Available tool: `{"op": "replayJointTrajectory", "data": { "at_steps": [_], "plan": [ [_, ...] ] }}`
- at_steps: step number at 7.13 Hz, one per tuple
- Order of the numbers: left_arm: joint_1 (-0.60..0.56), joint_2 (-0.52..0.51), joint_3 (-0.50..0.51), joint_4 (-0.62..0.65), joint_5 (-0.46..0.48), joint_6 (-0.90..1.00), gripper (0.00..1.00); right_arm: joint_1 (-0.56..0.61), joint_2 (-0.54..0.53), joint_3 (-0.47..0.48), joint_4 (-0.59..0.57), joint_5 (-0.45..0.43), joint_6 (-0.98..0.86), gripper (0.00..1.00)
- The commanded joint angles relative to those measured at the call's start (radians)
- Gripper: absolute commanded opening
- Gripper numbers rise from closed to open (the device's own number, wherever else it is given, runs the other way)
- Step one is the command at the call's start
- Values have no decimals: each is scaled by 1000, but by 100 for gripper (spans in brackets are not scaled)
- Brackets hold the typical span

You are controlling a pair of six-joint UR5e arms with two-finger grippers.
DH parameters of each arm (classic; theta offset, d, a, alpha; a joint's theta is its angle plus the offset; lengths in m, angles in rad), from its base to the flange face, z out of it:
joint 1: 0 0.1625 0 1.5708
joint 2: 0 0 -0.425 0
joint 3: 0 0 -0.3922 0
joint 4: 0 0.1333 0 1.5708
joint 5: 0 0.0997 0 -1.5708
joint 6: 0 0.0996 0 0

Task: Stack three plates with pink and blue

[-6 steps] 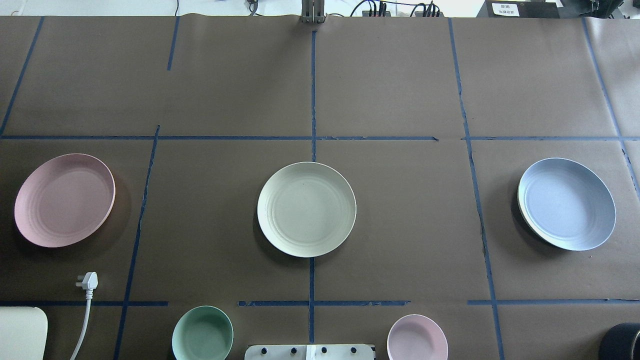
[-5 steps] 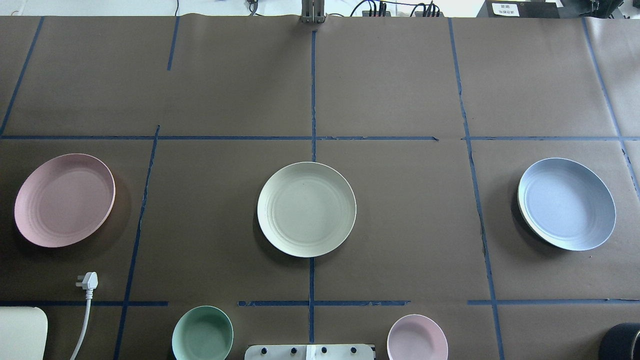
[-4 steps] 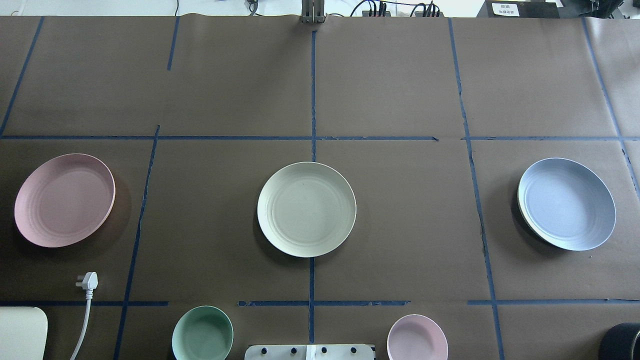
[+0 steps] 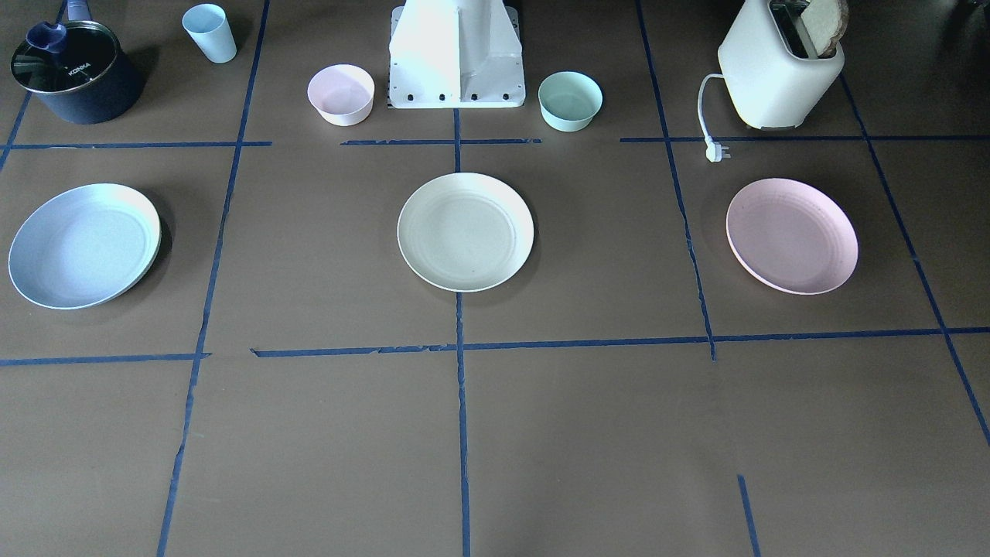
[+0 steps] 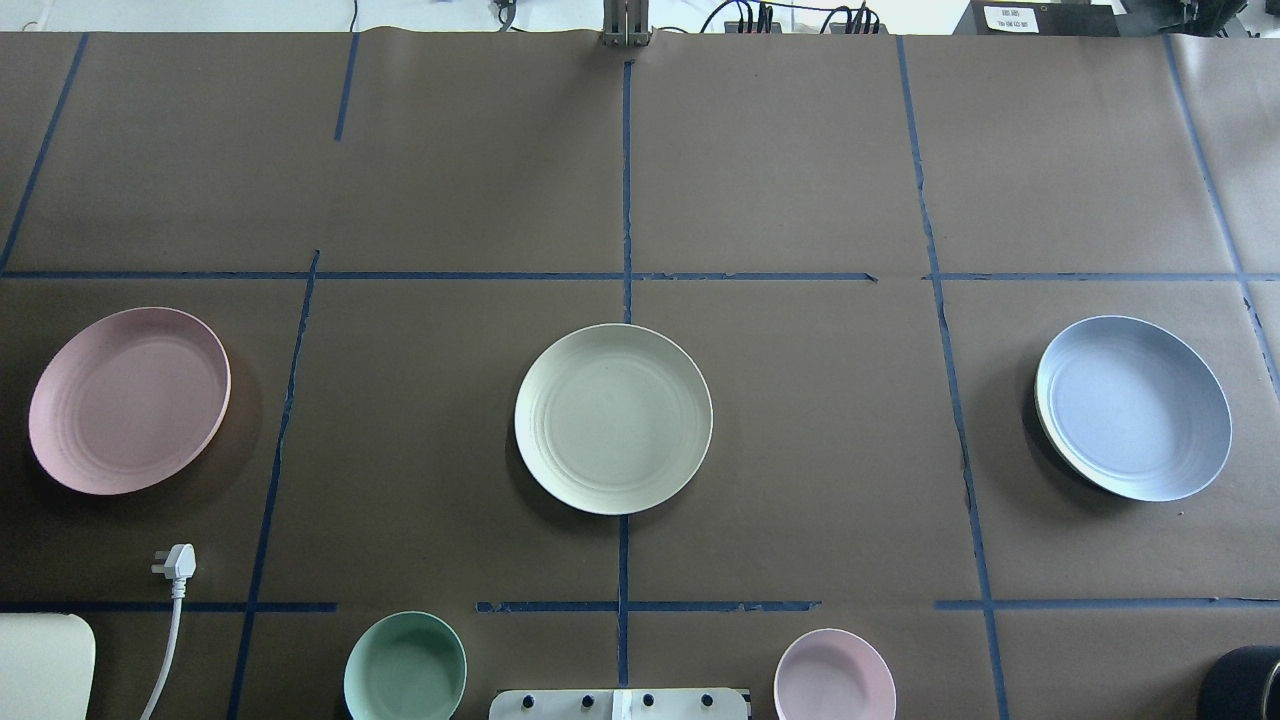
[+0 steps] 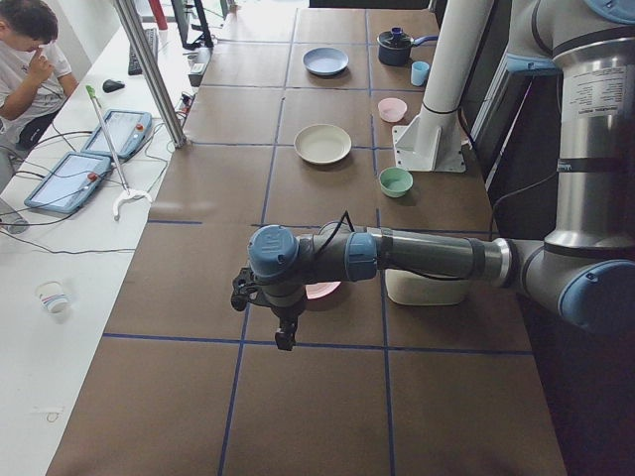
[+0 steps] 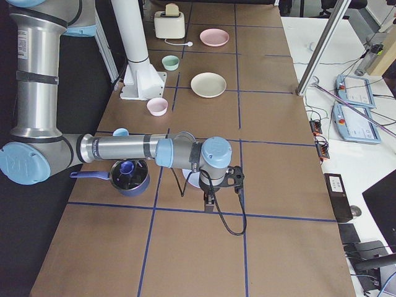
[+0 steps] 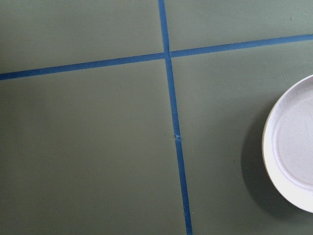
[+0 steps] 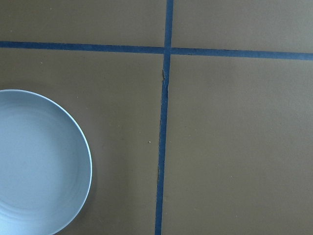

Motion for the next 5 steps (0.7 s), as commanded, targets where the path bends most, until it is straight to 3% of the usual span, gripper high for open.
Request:
{"op": "replayJointTrajectory", "data": {
  "at_steps": [1, 3, 4, 5],
  "plan": [
    [3, 14, -3, -4, -3, 6, 100, -1, 1, -1, 0, 11, 0, 100],
    [13, 65, 10, -197, -49, -22, 100, -1, 1, -1, 0, 11, -2, 100],
    [19, 91, 10, -227, -49, -106, 100, -1, 3, 0, 2, 12, -2, 100],
    [95, 91, 12, -264, -47, -166, 100, -17, 7, 2, 2, 14, -2, 100]
  ]
}}
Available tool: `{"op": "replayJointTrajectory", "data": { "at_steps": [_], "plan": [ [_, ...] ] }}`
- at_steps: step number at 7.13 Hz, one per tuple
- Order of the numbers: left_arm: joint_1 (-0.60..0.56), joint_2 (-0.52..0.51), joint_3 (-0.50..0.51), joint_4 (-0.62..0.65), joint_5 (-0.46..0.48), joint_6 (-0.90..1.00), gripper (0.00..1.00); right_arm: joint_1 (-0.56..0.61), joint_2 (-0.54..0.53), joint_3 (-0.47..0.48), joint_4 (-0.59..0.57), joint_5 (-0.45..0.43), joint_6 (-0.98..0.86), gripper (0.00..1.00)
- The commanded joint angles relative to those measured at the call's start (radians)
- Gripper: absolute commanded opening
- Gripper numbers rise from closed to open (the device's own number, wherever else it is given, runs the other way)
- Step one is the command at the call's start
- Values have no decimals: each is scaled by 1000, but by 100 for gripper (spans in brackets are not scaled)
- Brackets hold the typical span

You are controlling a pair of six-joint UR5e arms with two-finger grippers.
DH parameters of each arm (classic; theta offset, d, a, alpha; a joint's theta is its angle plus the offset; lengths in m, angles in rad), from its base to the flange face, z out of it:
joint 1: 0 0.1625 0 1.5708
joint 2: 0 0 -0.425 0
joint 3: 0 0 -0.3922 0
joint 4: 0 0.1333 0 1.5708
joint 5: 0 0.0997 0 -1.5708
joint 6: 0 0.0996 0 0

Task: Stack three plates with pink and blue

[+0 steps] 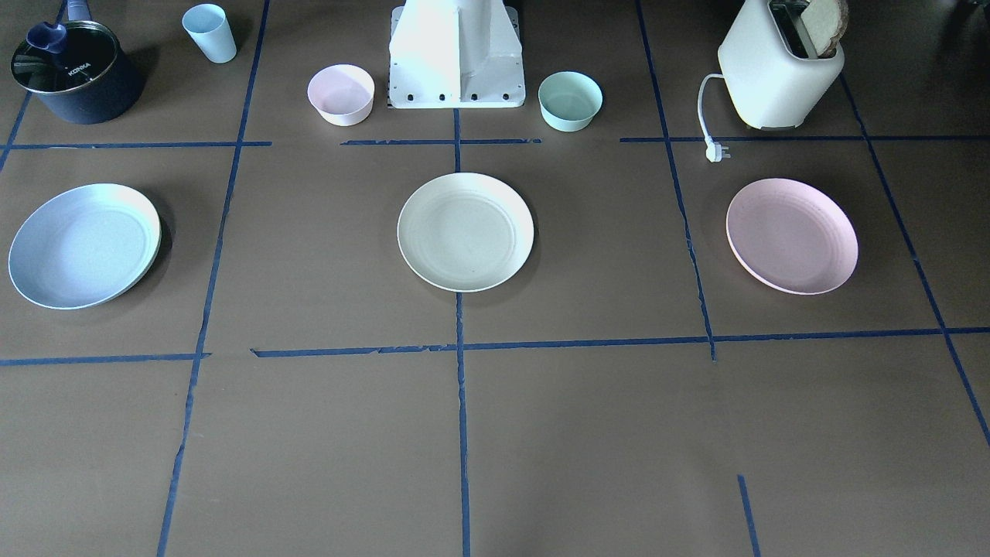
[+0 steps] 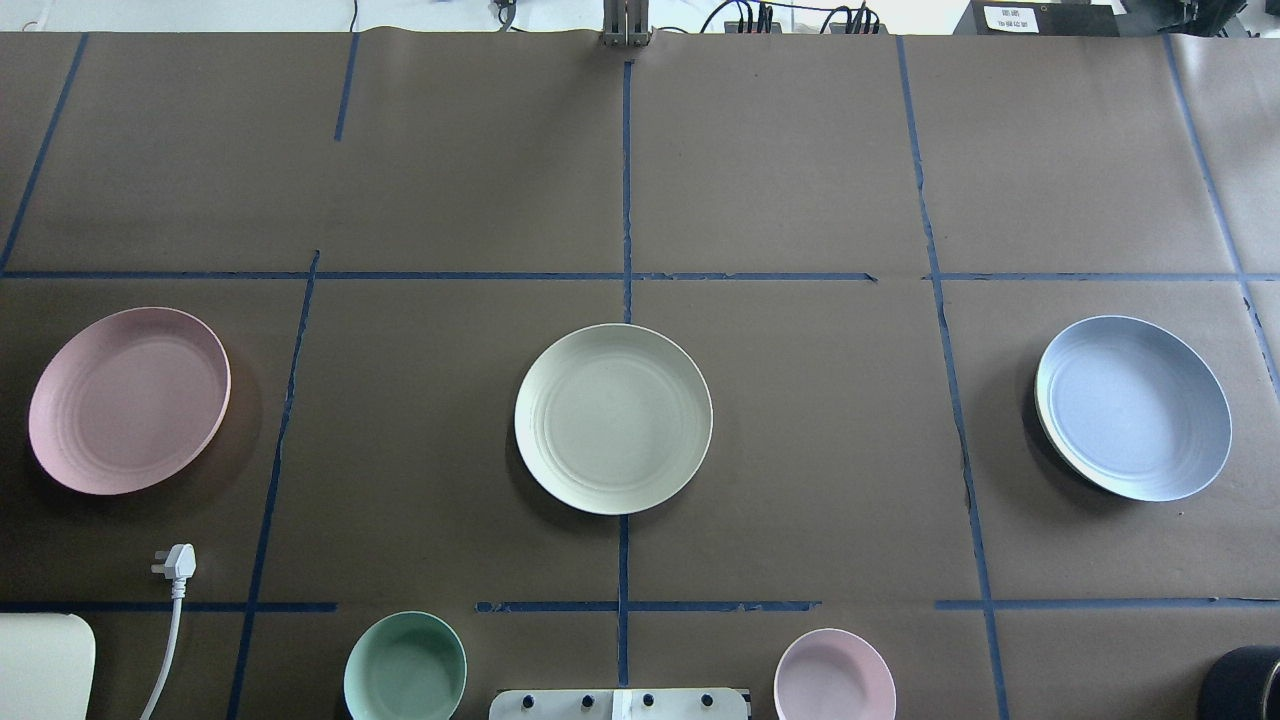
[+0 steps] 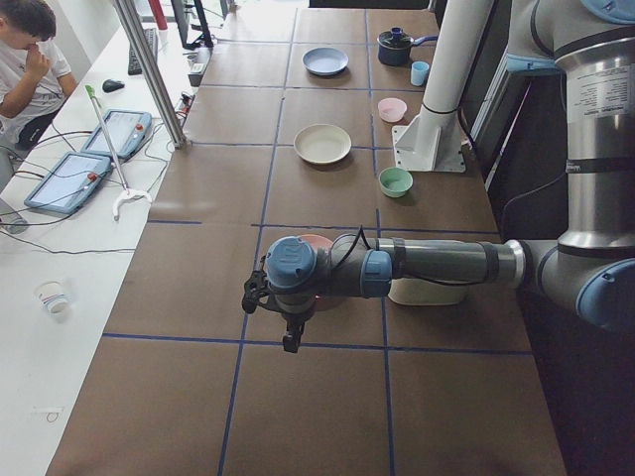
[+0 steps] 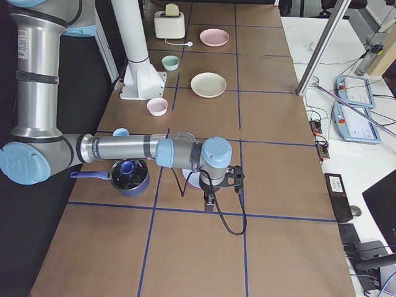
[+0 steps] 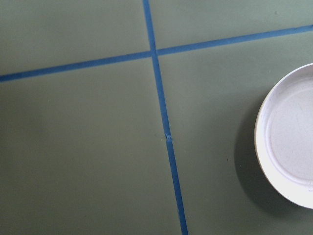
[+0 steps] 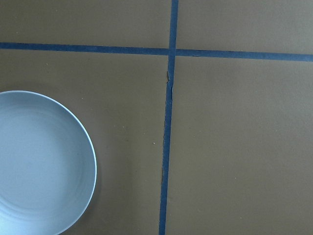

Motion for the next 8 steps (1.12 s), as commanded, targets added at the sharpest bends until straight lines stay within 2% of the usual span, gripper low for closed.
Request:
{"op": "replayJointTrajectory", "data": {
  "at_steps": [1, 2, 5, 6, 8],
  "plan": [
    [136, 9, 1, -121, 2, -185, 100, -50, 16, 1, 1, -1, -3, 100],
    [210, 9, 19, -213, 11, -328, 100, -55, 21, -2, 1, -3, -5, 100],
    [340, -33, 182, -497, 8, -617, 100, -56, 19, -8, 1, -1, 1, 100],
    [371, -52, 229, -560, 8, -655, 100, -56, 21, -8, 1, -1, 1, 100],
    [451, -86, 246, -576, 9, -735, 100, -61, 22, -8, 1, -1, 1, 100]
  ]
}}
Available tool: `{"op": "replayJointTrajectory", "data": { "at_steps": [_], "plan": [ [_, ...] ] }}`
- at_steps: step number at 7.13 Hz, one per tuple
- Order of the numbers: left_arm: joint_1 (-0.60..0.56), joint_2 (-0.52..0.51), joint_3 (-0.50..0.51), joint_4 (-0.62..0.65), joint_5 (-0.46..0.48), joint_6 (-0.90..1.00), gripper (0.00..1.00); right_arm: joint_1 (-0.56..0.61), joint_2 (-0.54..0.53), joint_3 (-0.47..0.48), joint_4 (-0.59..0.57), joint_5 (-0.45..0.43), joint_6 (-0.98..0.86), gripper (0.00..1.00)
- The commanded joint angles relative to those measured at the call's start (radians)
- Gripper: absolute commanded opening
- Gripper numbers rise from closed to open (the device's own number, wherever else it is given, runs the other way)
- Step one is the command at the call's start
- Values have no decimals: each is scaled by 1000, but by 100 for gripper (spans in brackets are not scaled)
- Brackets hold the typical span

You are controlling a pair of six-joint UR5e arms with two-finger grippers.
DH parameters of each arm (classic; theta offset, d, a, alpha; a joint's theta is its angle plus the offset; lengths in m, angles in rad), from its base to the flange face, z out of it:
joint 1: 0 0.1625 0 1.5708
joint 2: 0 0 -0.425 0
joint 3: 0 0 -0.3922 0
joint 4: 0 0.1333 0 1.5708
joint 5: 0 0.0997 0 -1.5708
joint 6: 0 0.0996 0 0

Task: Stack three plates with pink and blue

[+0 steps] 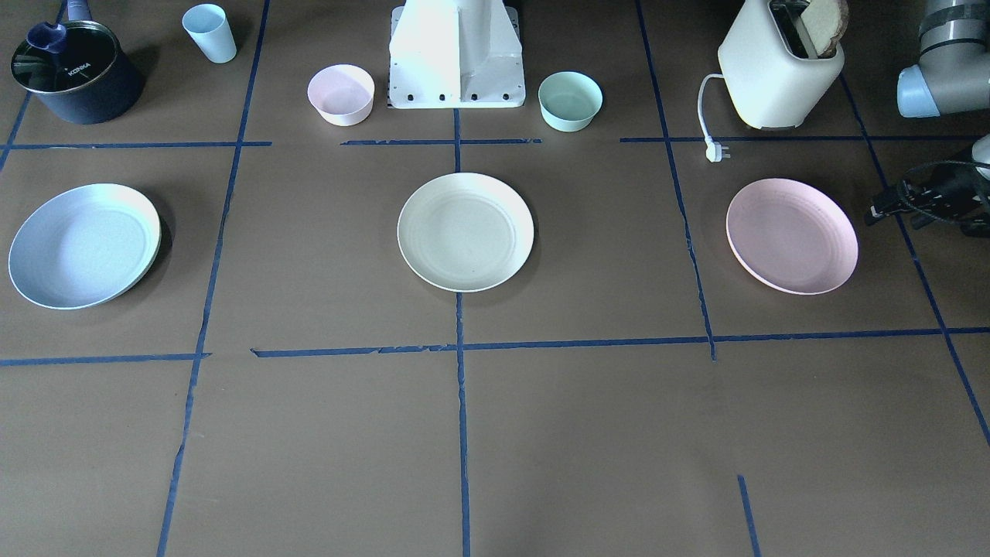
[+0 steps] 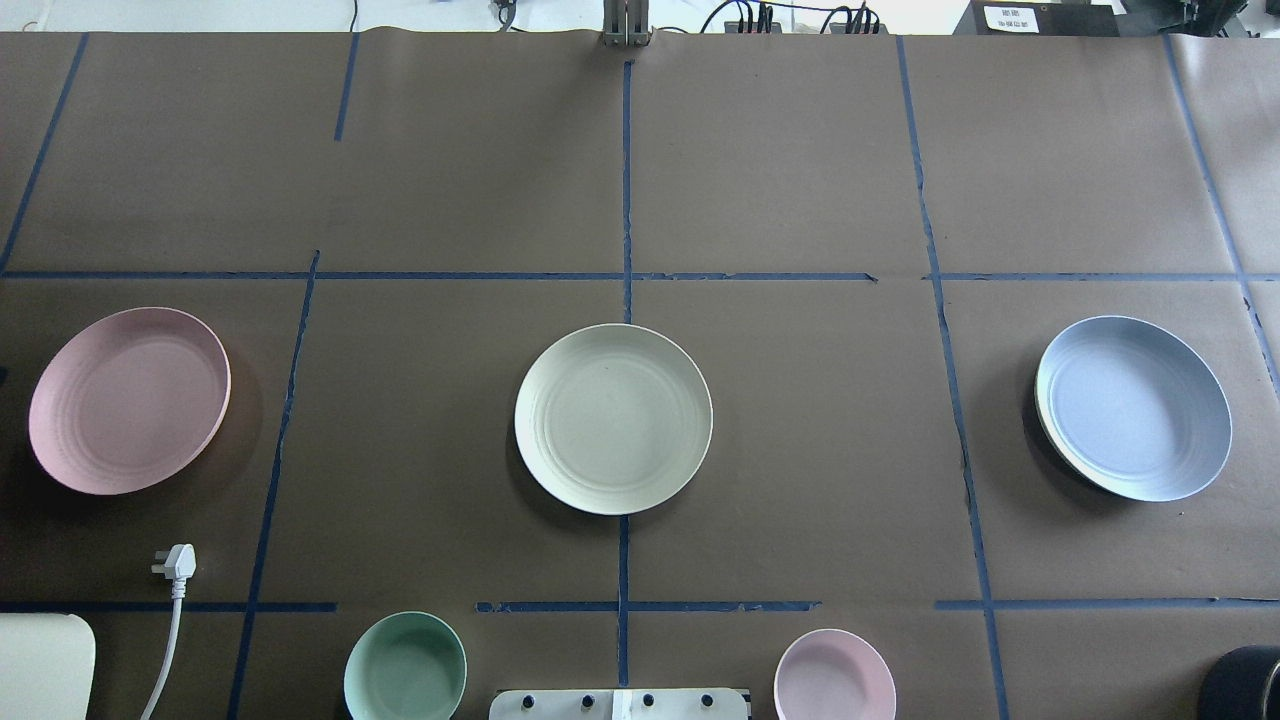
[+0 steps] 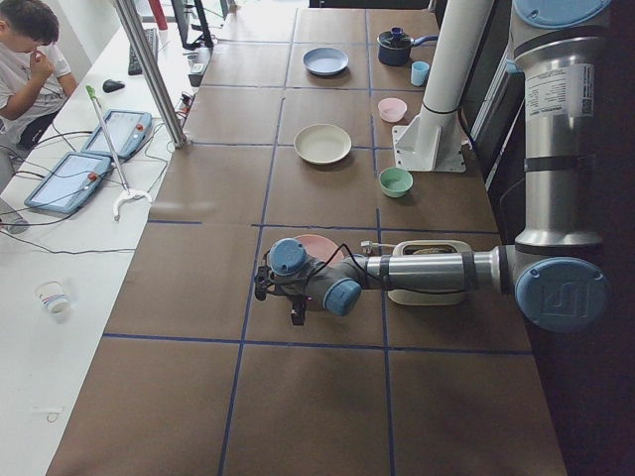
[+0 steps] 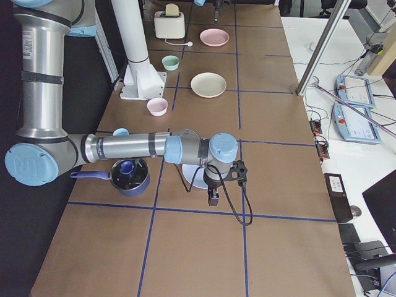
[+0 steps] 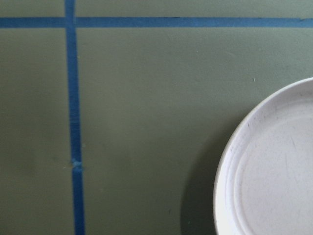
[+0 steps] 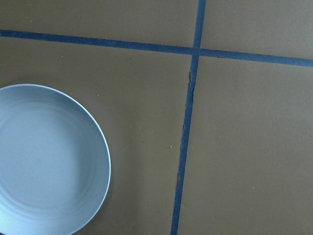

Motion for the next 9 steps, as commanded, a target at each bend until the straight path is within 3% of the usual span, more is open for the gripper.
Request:
{"op": "replayJointTrajectory", "data": {
  "at_steps": [1, 3, 4, 5, 6, 8, 9],
  "plan": [
    [70, -31, 26, -22, 1, -47, 98, -2, 1, -2, 0, 0, 0, 100],
    [92, -57, 64, -32, 0, -47, 78, -2, 1, -6, 0, 0, 0, 100],
    [90, -57, 65, -34, -3, -48, 40, -2, 1, -6, 0, 2, 0, 100],
    [90, -57, 62, -34, -6, -48, 10, -3, 1, -6, 0, 2, 0, 100],
    [90, -60, 60, -36, -6, -45, 0, -2, 1, -6, 0, 3, 0, 100],
    [90, -83, 10, -58, -17, -51, 0, -2, 1, -5, 0, 6, -1, 100],
    [92, -107, -48, -55, -93, -83, 0, -2, 1, 3, 0, 9, -1, 100]
  ]
}}
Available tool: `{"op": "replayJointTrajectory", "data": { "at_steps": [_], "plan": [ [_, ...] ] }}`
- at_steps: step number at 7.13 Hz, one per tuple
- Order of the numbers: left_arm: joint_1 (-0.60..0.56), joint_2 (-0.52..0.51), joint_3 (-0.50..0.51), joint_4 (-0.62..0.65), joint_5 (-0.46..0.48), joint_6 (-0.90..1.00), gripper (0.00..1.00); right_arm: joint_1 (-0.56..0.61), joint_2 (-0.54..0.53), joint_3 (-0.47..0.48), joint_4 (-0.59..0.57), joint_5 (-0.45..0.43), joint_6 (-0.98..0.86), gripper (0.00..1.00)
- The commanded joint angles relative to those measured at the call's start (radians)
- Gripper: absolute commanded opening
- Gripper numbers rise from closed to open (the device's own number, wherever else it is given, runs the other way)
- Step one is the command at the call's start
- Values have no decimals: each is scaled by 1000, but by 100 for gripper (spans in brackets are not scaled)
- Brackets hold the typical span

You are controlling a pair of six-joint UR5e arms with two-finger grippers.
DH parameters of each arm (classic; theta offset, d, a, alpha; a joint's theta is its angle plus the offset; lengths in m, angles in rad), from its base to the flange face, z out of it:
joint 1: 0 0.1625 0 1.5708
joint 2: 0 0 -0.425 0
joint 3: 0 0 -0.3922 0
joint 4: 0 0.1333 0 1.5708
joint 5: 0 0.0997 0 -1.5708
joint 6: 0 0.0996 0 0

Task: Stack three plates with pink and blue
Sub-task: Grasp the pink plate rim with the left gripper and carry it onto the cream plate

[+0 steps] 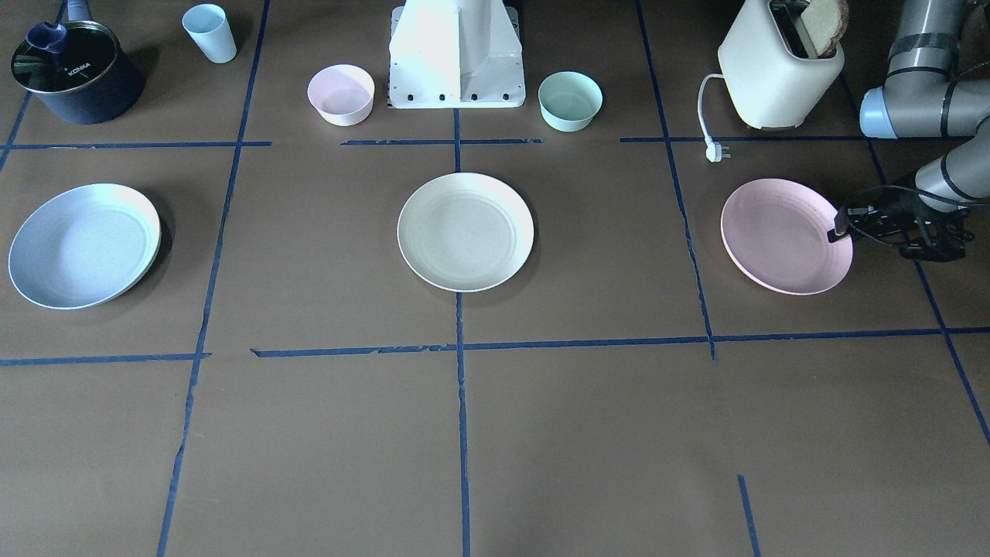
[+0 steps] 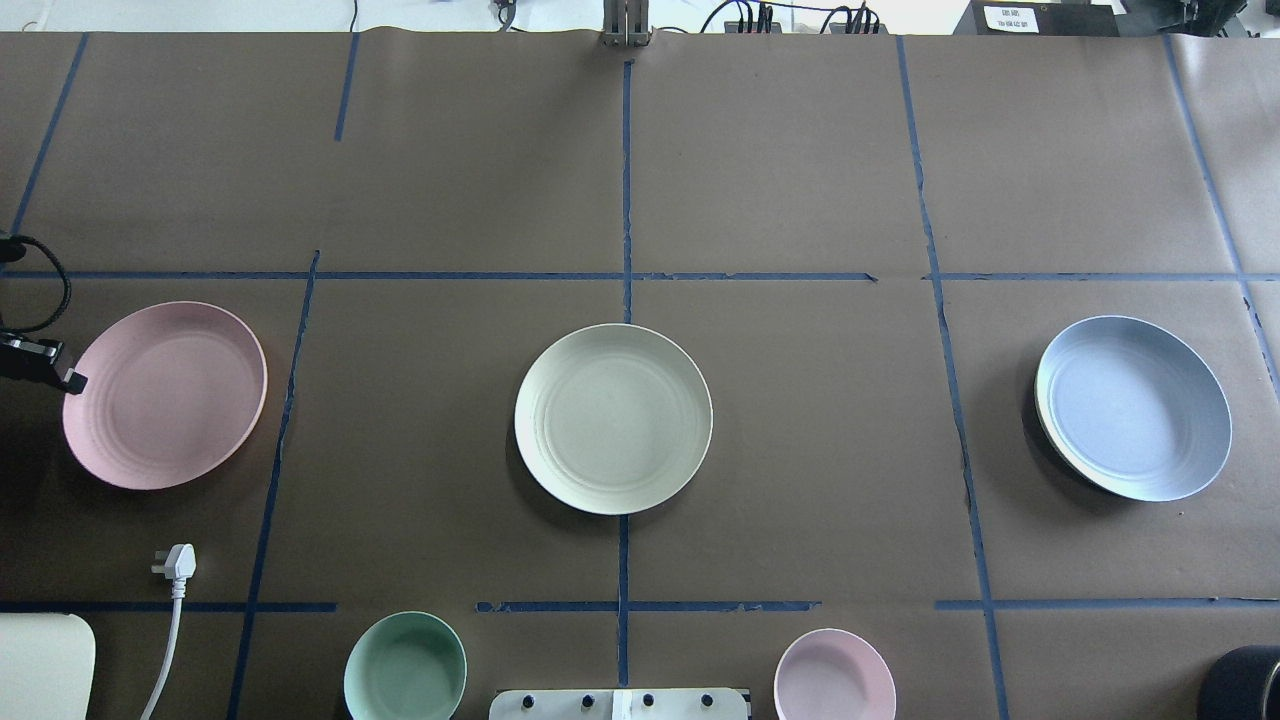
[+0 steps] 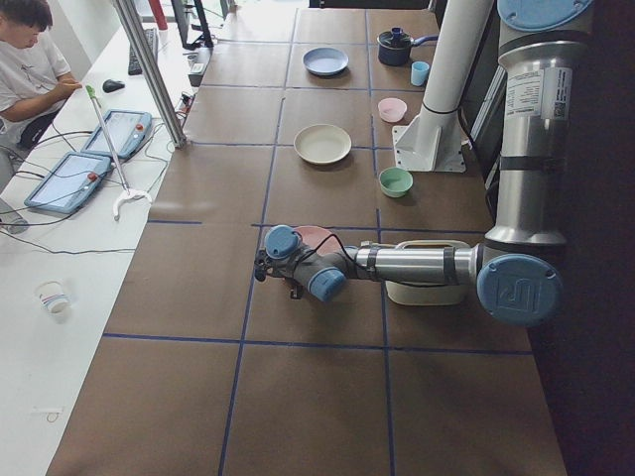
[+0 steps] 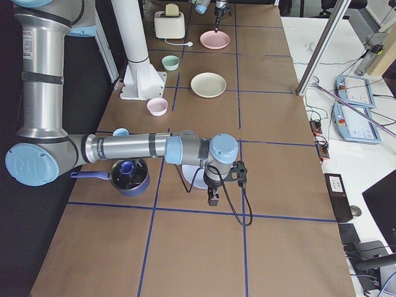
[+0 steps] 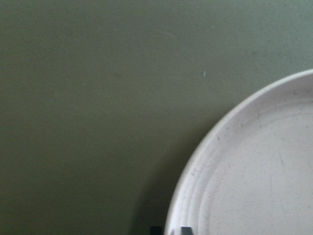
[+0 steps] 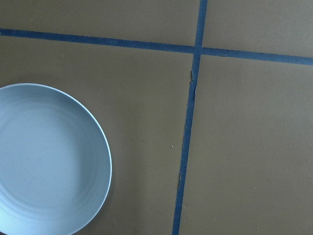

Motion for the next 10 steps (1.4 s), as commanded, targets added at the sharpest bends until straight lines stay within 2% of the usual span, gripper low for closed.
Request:
{"op": "replayJointTrajectory", "data": {
  "at_steps": [1, 3, 4, 5, 6, 8, 9, 10],
  "plan": [
    [4, -130, -68, -9, -110, -162, 0, -1, 2, 6, 2, 4, -2, 100],
    [190, -343, -92, -6, -92, -430, 0, -1, 2, 5, 2, 44, -5, 100],
    [299, -455, -91, 3, 25, -545, 0, 0, -1, -1, 38, 50, -8, 100],
    [431, -497, -80, 7, 146, -578, 0, -3, -12, -12, 90, 52, 0, 100],
    [479, -508, -77, 7, 217, -577, 0, -3, -15, -21, 100, 52, 0, 100],
    [484, -511, -71, 7, 228, -577, 0, -3, -15, -23, 100, 55, 0, 100],
    [484, -511, -69, 7, 228, -577, 11, -3, -15, -24, 100, 53, 1, 100],
    [484, -510, -71, 7, 231, -576, 79, -11, -15, -26, 103, 43, 1, 100]
  ]
}}
